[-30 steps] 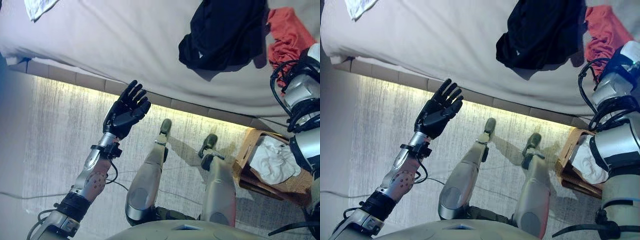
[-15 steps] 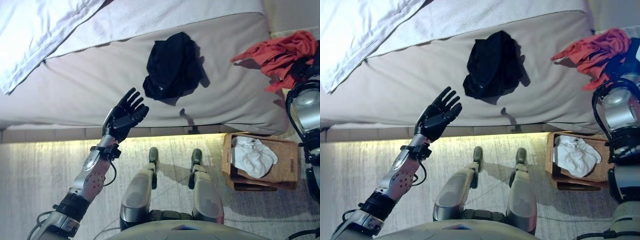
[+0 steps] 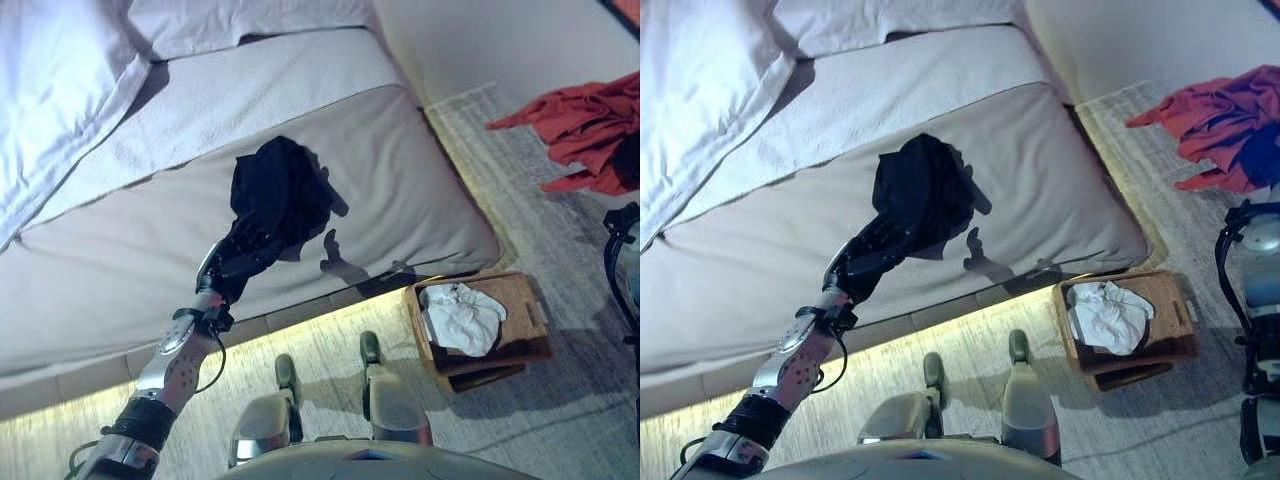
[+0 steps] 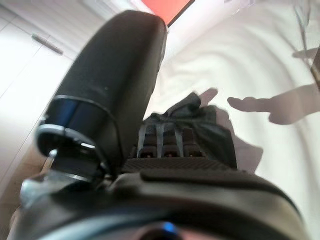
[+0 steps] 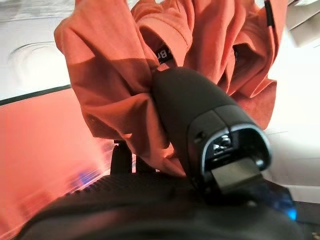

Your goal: Pick up the clothes from the bed and place them into the basket

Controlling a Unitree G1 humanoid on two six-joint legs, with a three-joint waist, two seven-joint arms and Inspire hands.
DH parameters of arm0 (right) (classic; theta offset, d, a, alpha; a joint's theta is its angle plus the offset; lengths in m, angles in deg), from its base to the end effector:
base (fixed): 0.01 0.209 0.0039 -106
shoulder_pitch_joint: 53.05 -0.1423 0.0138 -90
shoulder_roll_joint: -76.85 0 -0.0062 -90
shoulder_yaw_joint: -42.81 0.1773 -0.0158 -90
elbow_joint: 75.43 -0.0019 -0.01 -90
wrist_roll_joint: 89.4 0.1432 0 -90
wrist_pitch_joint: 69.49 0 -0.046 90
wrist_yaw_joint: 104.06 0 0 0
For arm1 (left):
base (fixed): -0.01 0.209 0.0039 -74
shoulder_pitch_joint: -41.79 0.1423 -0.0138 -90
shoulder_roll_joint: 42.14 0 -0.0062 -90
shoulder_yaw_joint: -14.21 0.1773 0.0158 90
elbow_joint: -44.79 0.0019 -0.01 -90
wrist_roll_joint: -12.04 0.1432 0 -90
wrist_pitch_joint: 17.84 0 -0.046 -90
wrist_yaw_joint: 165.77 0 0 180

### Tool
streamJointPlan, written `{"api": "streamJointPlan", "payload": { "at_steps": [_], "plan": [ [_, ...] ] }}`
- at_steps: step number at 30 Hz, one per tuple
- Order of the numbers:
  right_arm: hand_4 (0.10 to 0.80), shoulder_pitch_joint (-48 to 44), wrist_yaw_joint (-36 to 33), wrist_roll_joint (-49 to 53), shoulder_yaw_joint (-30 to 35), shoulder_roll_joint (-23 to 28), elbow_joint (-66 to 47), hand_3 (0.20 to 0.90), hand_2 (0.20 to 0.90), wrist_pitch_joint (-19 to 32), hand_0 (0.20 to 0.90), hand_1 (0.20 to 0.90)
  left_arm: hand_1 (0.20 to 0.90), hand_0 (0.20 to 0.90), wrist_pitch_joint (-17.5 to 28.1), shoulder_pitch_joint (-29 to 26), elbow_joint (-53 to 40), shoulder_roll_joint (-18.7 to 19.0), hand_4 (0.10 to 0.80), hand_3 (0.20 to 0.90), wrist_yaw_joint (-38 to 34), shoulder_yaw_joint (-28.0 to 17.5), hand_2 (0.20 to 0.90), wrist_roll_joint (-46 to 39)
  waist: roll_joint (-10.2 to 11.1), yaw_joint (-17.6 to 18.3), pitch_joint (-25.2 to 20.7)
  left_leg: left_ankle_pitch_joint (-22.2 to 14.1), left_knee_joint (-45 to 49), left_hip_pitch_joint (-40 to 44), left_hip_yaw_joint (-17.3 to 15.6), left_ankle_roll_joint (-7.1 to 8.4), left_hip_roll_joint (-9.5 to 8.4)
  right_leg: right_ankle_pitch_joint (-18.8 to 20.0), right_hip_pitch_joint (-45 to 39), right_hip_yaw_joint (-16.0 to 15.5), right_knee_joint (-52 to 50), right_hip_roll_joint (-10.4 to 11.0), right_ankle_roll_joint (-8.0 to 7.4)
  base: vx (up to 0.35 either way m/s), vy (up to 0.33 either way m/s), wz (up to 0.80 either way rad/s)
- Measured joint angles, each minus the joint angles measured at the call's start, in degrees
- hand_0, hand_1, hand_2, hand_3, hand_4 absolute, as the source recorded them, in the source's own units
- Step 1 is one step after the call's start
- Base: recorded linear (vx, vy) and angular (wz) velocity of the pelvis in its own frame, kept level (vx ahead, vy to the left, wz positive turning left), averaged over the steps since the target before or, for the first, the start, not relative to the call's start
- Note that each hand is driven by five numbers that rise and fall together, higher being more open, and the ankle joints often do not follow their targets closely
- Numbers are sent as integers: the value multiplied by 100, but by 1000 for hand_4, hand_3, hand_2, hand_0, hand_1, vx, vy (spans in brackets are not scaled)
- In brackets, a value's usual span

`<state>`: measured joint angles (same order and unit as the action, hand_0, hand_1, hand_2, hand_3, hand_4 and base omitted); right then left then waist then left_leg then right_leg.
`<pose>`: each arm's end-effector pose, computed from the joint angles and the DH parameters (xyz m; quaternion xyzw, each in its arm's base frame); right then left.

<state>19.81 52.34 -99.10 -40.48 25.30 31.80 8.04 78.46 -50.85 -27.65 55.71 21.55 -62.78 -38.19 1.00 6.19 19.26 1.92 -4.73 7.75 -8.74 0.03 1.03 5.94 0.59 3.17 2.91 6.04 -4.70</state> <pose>0.2399 -0.3465 0.1758 -0.4841 -0.0337 -0.3717 0.7914 0.2058 0.2063 0.0106 -0.2131 0.1019 -0.0595 0.9699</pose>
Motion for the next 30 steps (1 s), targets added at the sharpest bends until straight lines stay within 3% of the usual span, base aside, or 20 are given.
{"api": "streamJointPlan", "payload": {
  "at_steps": [10, 27, 28, 30],
  "plan": [
    [100, 1051, 819, -109, -7, -461, -23, 200, 300, -36, 300, 300, 900, 900, -3, 19, 340, -366, 800, 900, 207, 1, 900, 313, -7, 422, -562, -101, -38, 285, -416, 62, 89, 46, -117, 426, 145, -152, -55, -2, 2, -22],
    [100, 674, 1443, 180, -1031, -1100, 2323, 200, 300, -518, 300, 300, 900, 900, -368, 19, 527, -465, 800, 900, 213, 69, 900, 317, -187, 415, -746, -77, -56, 294, -517, 99, 199, 136, -111, 514, 229, -264, 2, -5, -39, -4],
    [207, 629, 1442, 180, -1095, -1111, 2395, 307, 392, -523, 392, 392, 900, 900, -368, 18, 539, -465, 800, 900, 235, 73, 900, 316, -204, 388, -755, -77, -57, 288, -513, 99, 196, 136, -107, 506, 229, -259, 2, 0, 0, 0],
    [800, 527, 1438, 180, -1225, -1129, 2564, 900, 900, -522, 900, 900, 900, 900, -368, 12, 579, -465, 800, 900, 294, 79, 900, 315, -221, 337, -765, -76, -57, 283, -500, 100, 197, 136, -106, 489, 230, -257, 2, 0, -14, 5]
  ]
}}
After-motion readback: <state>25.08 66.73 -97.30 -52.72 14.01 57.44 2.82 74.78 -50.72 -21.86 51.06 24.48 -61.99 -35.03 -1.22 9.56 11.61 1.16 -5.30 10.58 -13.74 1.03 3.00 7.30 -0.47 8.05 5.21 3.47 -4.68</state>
